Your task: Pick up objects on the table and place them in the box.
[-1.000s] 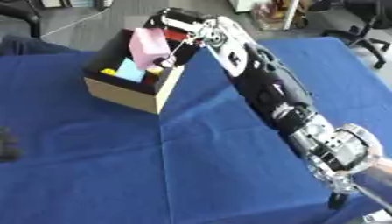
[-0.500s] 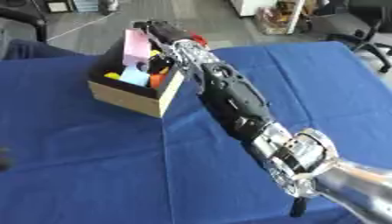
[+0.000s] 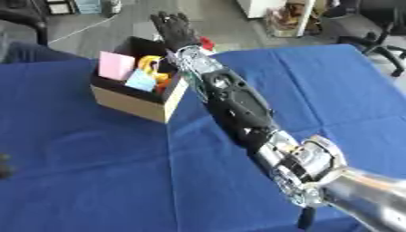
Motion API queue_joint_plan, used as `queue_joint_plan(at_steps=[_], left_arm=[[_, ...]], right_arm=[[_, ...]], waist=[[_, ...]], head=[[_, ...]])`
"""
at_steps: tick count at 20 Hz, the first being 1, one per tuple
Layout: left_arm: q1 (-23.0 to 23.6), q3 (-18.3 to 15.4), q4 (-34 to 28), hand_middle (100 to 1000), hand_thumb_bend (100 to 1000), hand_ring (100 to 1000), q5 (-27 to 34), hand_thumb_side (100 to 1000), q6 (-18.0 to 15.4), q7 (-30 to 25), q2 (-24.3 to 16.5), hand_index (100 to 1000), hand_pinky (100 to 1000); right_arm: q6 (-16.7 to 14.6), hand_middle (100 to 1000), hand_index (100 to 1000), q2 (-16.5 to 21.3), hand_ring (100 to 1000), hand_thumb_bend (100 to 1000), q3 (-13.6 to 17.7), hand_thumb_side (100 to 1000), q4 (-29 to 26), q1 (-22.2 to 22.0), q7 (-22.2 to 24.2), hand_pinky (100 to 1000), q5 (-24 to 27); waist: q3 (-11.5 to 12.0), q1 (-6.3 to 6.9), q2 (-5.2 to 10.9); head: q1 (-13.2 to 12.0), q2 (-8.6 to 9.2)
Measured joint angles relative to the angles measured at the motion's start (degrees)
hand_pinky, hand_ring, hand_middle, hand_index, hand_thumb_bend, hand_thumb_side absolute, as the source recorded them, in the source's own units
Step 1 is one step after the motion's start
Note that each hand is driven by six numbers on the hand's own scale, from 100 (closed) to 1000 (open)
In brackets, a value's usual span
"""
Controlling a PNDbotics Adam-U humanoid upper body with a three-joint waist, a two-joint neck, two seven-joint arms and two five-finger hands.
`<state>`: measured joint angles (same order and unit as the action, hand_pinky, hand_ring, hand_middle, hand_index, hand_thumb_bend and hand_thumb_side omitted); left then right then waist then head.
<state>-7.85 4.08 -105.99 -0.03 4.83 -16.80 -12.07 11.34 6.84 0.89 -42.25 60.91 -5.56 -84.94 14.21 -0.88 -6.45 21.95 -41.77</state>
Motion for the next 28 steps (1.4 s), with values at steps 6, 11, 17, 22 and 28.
queue_joint_plan(at_steps=[6,11,17,22,28], left_arm=[[0.1,-0.2,0.0,637,292,636,0.0,636,0.0,0.3,0.0,794,716],[0.3,-0.7,0.0,637,291,637,-0.3,633,0.1,1.0,0.0,793,716],[0.3,-1.2,0.1,642,287,641,-0.6,629,0.2,2.3,-0.1,794,714],[0.3,-1.4,0.2,657,286,656,-0.6,629,0.3,3.3,-0.1,802,716],[0.8,-1.4,0.4,666,282,665,-1.2,627,-0.2,3.8,-0.1,807,716]], right_arm=[[-3.9,808,963,3.0,797,351,-1.7,187,-7.3,-1.8,-2.2,945,10.8],[-10.3,752,939,8.9,740,111,-5.4,124,-23.4,-10.9,-0.4,915,35.2],[-13.9,688,887,12.9,681,100,-5.9,168,-44.8,-29.3,1.3,885,65.8],[-16.7,643,859,11.9,651,100,-3.7,192,-54.8,-42.8,0.9,872,78.1],[-19.4,622,852,8.2,631,100,-3.1,218,-57.6,-53.9,0.2,861,82.7]], waist=[[-2.0,-0.02,0.01],[-4.1,-0.28,0.07],[-6.5,-0.84,0.07],[-7.9,-1.01,0.02],[-9.2,-1.01,0.01]], head=[[-1.2,-0.06],[-3.7,-0.75],[-8.4,-1.55],[-13.6,-2.08],[-17.9,-2.09]])
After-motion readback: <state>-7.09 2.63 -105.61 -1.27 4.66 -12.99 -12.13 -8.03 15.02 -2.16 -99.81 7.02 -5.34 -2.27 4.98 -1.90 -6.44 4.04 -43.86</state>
